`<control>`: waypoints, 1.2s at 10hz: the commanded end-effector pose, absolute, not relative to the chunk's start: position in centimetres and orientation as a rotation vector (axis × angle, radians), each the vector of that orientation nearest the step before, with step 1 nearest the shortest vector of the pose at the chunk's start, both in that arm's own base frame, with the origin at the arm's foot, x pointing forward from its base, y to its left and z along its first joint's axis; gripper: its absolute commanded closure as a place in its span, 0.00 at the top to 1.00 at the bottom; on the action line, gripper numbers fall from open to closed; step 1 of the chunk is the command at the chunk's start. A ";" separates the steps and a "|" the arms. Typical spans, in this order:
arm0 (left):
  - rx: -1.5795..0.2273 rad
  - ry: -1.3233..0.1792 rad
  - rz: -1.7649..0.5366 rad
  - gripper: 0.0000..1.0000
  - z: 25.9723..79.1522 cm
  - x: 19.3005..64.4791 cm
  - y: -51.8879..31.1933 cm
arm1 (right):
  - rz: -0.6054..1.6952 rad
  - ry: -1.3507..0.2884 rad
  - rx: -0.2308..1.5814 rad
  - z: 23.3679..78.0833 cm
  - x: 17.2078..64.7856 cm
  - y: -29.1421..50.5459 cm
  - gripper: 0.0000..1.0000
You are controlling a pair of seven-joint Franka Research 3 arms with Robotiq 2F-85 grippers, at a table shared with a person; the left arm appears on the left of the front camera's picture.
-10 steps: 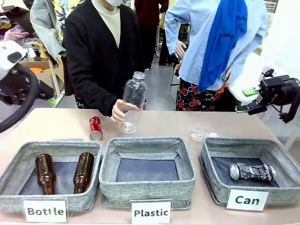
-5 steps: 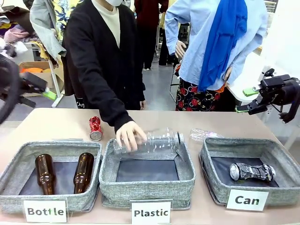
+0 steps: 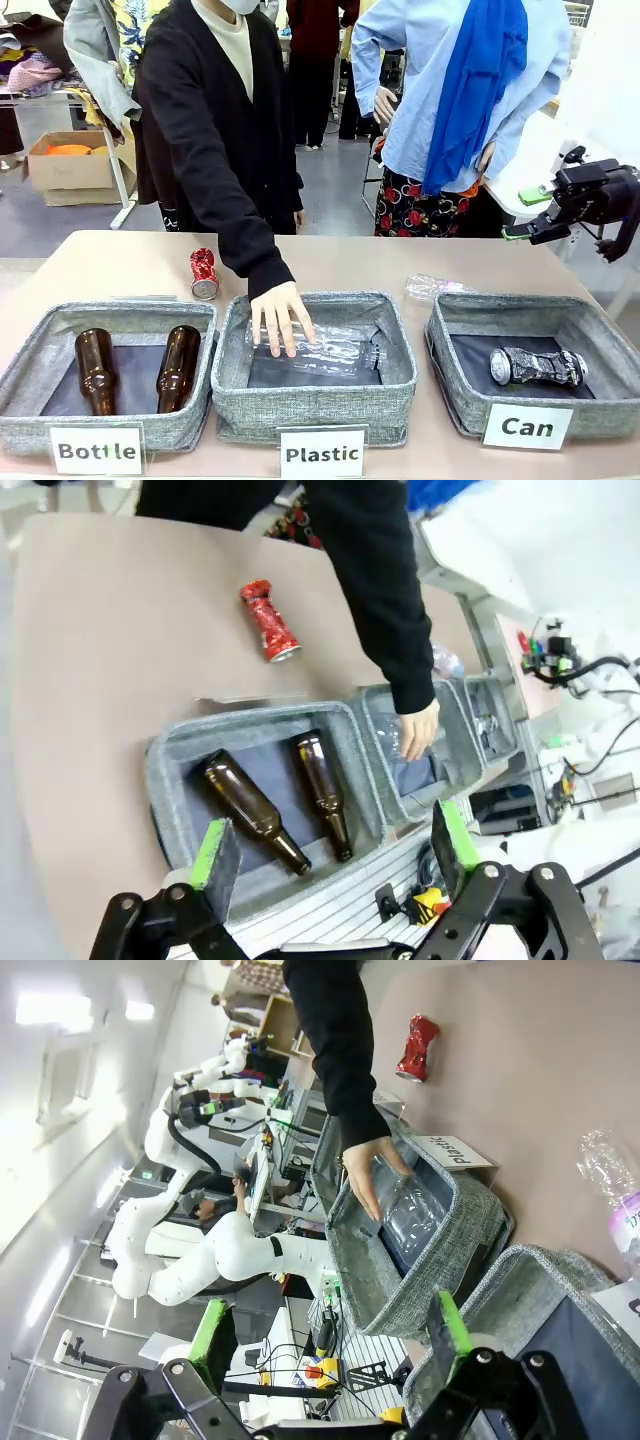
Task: Sort the can waste into the basket.
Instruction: Pick up the can waste from the table and place it in the right Fabric basket.
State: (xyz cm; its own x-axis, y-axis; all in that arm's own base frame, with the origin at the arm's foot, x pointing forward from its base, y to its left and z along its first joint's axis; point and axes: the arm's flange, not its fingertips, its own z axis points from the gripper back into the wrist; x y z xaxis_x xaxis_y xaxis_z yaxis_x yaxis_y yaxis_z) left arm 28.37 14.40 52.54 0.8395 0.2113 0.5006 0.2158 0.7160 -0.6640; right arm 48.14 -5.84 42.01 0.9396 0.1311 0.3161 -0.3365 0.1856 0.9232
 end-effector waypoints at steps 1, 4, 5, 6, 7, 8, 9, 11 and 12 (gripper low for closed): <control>-0.764 -0.634 0.012 1.00 51.2 27.8 13.6 | 0.357 -0.184 1.338 42.2 47.9 -6.0 1.00; -0.666 -0.629 0.019 1.00 51.4 31.0 11.4 | 0.357 -0.184 1.338 42.2 47.9 -6.0 1.00; -0.622 -0.608 0.013 1.00 51.4 33.3 9.6 | 0.357 -0.184 1.338 42.2 47.9 -6.0 1.00; -0.578 -0.587 0.002 1.00 51.4 35.7 7.4 | 0.357 -0.184 1.338 42.2 47.9 -6.0 1.00; -0.523 -0.577 0.001 1.00 51.0 38.4 5.0 | 0.357 -0.184 1.338 42.2 47.9 -6.0 1.00; -0.456 -0.581 0.006 1.00 50.4 41.0 3.1 | 0.357 -0.184 1.338 42.2 47.9 -6.0 1.00; -0.419 -0.574 -0.015 1.00 49.5 44.0 1.4 | 0.357 -0.184 1.338 42.2 47.9 -6.0 1.00; -0.244 -0.600 -0.089 1.00 46.8 49.9 -2.9 | 0.357 -0.184 1.338 42.2 47.9 -6.0 1.00; -0.198 -0.571 -0.112 1.00 45.4 52.5 -4.5 | 0.357 -0.184 1.338 42.2 47.9 -6.0 1.00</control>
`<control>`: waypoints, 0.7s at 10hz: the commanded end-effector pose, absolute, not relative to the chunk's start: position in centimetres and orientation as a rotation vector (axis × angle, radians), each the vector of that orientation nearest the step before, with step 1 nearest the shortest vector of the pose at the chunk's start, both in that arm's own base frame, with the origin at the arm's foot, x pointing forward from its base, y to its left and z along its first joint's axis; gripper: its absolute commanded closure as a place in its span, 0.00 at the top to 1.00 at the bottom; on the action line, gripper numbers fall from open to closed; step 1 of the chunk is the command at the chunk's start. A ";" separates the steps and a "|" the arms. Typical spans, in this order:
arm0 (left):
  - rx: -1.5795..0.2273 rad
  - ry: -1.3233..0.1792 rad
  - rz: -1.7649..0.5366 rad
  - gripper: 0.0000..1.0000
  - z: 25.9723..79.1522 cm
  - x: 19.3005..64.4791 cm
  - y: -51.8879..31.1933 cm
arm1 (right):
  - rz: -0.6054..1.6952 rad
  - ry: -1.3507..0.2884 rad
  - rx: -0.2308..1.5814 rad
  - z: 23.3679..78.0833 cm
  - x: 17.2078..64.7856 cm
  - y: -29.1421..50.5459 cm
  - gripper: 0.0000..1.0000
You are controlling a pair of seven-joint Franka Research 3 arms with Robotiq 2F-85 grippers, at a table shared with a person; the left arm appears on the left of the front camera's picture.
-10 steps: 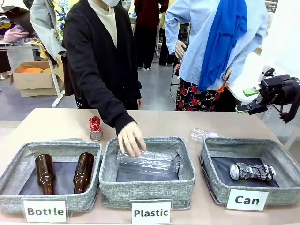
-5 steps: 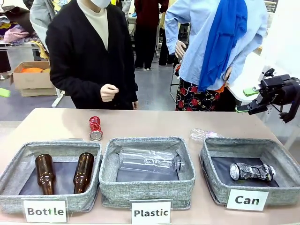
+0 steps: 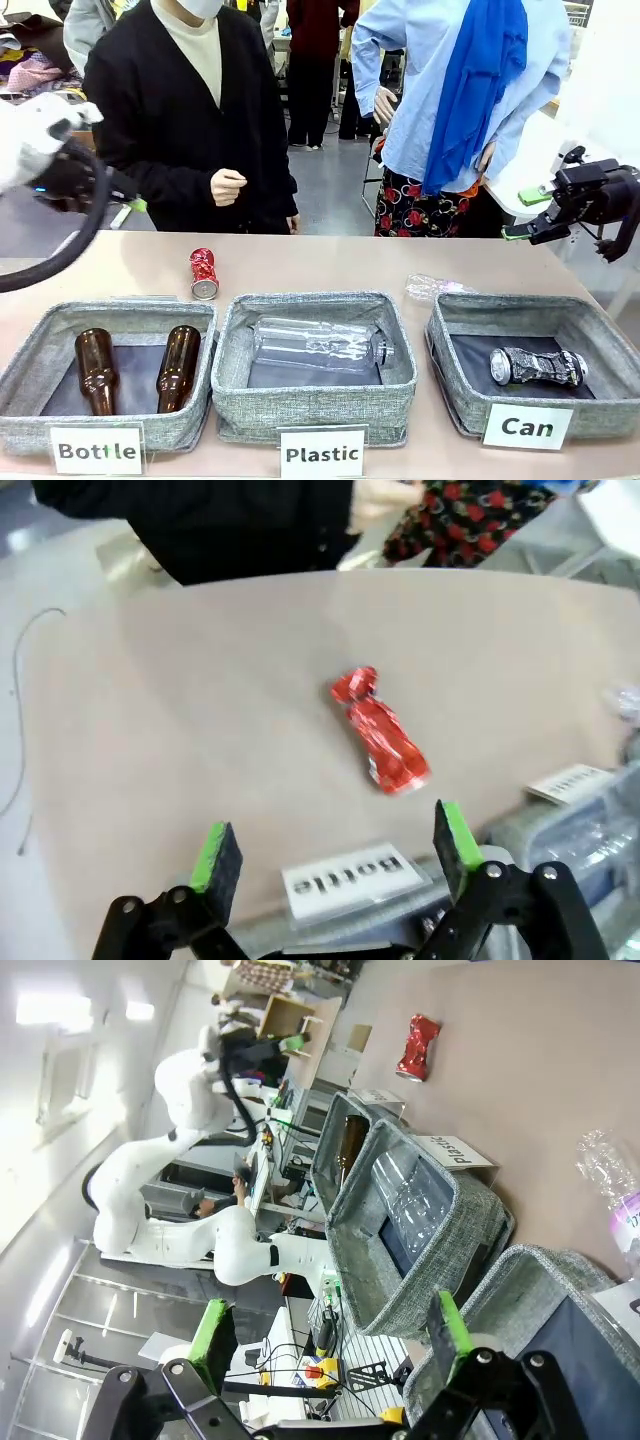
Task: Sort the can waste into the basket.
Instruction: Pick up the can waste from the table and place it in the right Fabric basket.
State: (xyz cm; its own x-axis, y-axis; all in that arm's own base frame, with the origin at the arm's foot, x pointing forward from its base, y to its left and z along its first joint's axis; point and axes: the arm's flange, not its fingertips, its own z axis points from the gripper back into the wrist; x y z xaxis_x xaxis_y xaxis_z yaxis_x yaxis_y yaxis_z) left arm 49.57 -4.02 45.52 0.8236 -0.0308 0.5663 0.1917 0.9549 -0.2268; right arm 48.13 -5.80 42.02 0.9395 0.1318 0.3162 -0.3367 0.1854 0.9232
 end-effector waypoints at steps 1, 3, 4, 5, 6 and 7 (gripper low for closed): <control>-0.208 -0.476 -0.160 1.00 44.1 55.1 -5.6 | 0.357 -0.184 1.338 42.2 47.9 -6.0 1.00; -0.223 -0.397 -0.147 1.00 42.2 58.7 -6.9 | 0.357 -0.184 1.338 42.2 47.9 -6.0 1.00; -0.238 -0.389 -0.140 1.00 41.5 59.7 -7.5 | 0.357 -0.184 1.338 42.2 47.9 -6.0 1.00; -0.246 -0.359 -0.135 1.00 41.0 60.2 -7.8 | 0.357 -0.184 1.338 42.2 47.9 -6.0 1.00; -0.254 -0.304 -0.071 1.00 40.9 59.9 -7.9 | 0.357 -0.184 1.338 42.2 47.9 -6.0 1.00; -0.237 -0.381 -0.153 1.00 40.0 59.7 -7.6 | 0.357 -0.184 1.338 42.2 47.9 -6.0 1.00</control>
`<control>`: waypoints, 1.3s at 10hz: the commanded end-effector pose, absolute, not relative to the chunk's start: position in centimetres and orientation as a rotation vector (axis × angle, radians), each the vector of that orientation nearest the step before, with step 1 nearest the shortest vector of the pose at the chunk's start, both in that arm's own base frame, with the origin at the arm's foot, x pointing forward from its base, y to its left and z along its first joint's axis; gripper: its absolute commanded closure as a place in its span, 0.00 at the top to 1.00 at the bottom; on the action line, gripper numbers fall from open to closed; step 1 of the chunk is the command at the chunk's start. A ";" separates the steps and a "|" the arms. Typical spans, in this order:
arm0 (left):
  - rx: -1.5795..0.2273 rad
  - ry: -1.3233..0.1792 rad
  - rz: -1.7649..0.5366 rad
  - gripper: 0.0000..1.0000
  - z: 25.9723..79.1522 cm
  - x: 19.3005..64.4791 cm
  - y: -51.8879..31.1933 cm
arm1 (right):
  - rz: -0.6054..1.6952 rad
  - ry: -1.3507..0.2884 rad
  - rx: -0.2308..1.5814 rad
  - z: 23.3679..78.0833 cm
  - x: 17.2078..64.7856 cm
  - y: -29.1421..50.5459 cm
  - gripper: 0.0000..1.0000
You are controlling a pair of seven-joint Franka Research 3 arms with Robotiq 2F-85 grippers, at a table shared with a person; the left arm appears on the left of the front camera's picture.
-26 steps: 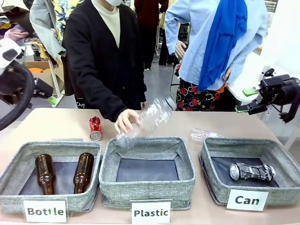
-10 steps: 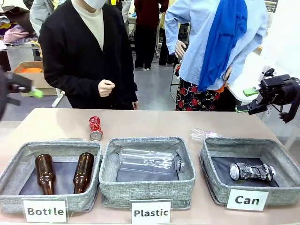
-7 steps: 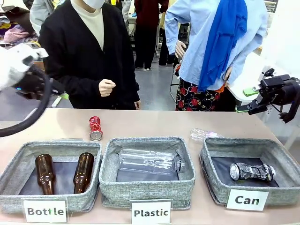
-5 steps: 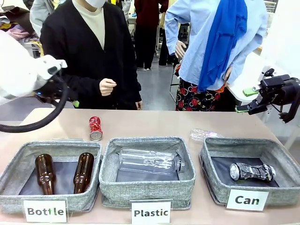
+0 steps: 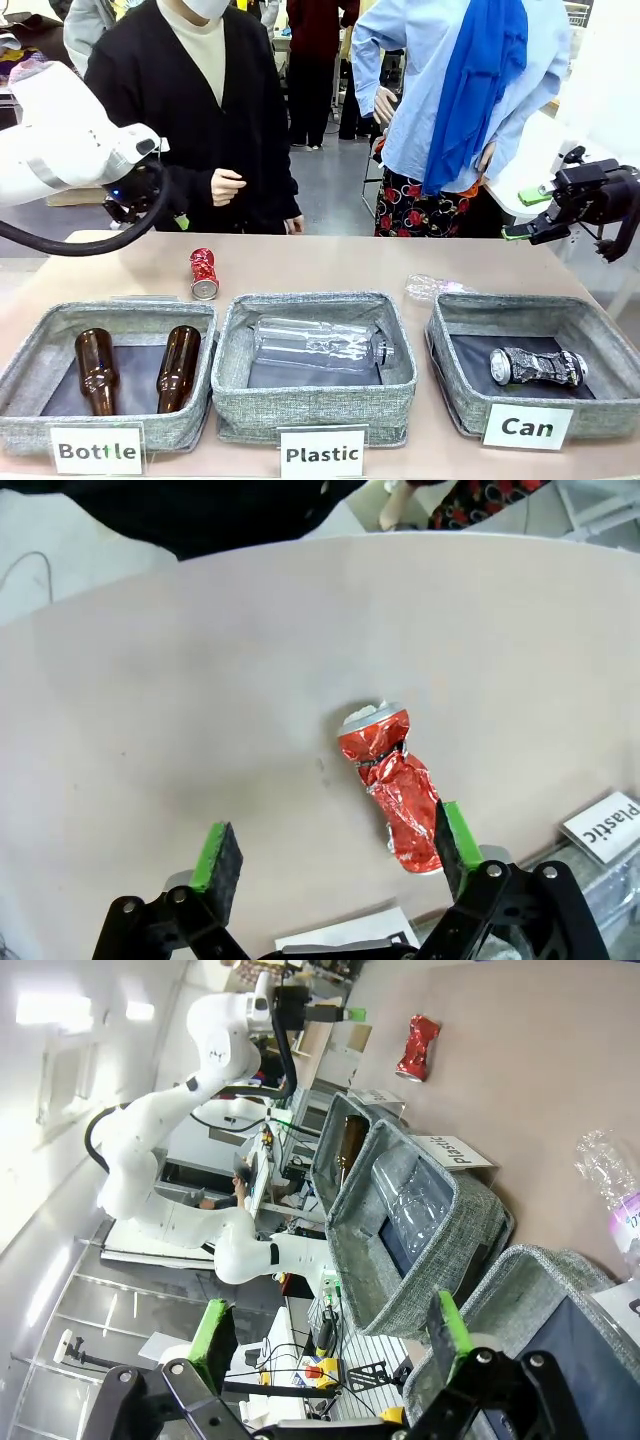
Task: Sort the can waste into the basket.
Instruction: Pick up the can waste from the table and place it in the right Fabric basket.
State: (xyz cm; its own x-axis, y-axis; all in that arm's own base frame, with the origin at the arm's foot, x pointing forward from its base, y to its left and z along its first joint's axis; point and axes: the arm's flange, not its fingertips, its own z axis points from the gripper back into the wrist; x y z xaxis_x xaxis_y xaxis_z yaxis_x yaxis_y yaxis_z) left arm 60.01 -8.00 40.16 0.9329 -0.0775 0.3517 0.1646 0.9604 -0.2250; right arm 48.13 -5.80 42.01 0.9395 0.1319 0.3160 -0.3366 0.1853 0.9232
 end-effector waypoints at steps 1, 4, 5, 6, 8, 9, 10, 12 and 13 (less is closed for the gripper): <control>-0.237 -0.381 -0.153 1.00 40.0 59.7 -7.6 | 0.357 -0.184 1.338 42.2 47.9 -6.0 1.00; -0.237 -0.360 -0.111 1.00 38.8 60.7 -8.9 | 0.357 -0.184 1.338 42.2 47.9 -6.0 1.00; -0.233 -0.359 -0.122 1.00 37.8 61.3 -10.0 | 0.357 -0.184 1.338 42.2 47.9 -6.0 1.00; -0.230 -0.354 -0.135 1.00 37.1 61.8 -10.8 | 0.357 -0.184 1.338 42.2 47.9 -6.0 1.00; -0.262 -0.346 -0.157 1.00 36.2 62.6 -12.2 | 0.357 -0.184 1.338 42.2 47.9 -6.0 1.00; -0.255 -0.329 -0.152 1.00 35.7 63.0 -12.8 | 0.357 -0.184 1.338 42.2 47.9 -6.0 1.00; -0.214 -0.296 -0.152 1.00 34.5 63.2 -13.4 | 0.357 -0.184 1.338 42.2 47.9 -6.0 1.00; -0.154 -0.235 -0.110 1.00 32.8 63.8 -13.9 | 0.357 -0.184 1.338 42.2 47.9 -6.0 1.00; -0.140 -0.202 -0.111 1.00 32.0 64.0 -14.1 | 0.357 -0.184 1.338 42.2 47.9 -6.0 1.00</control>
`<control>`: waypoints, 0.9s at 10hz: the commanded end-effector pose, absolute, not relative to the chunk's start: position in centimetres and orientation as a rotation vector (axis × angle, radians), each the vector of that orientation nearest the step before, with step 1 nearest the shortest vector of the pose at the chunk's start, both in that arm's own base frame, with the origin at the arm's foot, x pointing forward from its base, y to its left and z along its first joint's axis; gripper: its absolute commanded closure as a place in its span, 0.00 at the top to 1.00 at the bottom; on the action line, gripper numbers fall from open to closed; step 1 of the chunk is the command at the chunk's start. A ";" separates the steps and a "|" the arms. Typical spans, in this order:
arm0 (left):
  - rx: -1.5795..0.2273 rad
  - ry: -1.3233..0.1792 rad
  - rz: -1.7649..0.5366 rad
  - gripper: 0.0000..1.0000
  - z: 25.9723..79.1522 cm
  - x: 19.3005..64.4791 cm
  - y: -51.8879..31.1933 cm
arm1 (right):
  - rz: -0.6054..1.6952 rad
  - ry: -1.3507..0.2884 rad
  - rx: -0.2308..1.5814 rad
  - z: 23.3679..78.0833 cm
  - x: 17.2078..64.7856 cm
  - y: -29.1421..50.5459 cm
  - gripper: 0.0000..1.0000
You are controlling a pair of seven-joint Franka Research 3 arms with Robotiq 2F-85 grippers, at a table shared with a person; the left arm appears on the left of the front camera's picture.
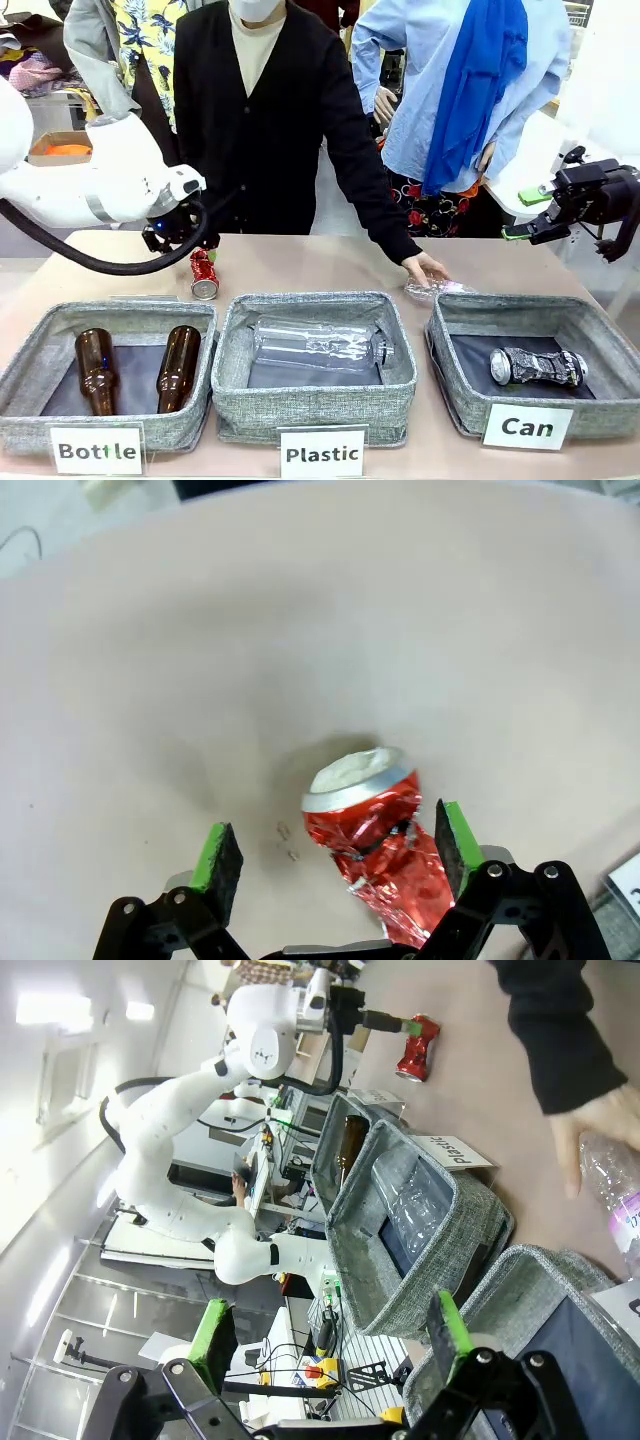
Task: Sort the can waste into the basket.
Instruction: Pick up the can waste from the table and place it in the right Fabric basket.
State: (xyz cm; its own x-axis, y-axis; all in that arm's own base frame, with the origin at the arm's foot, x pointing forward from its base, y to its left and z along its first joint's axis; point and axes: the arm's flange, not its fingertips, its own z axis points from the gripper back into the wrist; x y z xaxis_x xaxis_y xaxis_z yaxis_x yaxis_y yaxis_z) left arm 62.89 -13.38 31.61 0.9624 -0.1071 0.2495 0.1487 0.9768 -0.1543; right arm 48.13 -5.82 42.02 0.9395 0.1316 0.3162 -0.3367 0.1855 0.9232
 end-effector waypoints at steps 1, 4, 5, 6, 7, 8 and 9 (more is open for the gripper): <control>-0.132 -0.203 -0.133 1.00 31.5 63.9 -14.5 | 0.357 -0.184 1.338 42.2 47.9 -6.0 1.00; -0.120 -0.173 -0.152 1.00 30.9 63.8 -14.8 | 0.357 -0.184 1.338 42.2 47.9 -6.0 1.00; -0.115 -0.170 -0.153 0.44 30.7 63.6 -14.7 | 0.357 -0.184 1.338 42.2 47.9 -6.0 1.00; -0.118 -0.158 -0.151 0.42 30.6 63.6 -14.7 | 0.357 -0.184 1.338 42.2 47.9 -6.0 1.00; -0.116 -0.149 -0.150 0.00 30.5 63.6 -14.6 | 0.357 -0.184 1.338 42.2 47.9 -6.0 1.00; -0.115 -0.141 -0.148 0.00 30.3 63.6 -14.5 | 0.357 -0.184 1.338 42.2 47.9 -6.0 1.00; -0.118 -0.133 -0.146 0.00 30.2 63.6 -14.4 | 0.357 -0.184 1.338 42.2 47.9 -6.0 1.00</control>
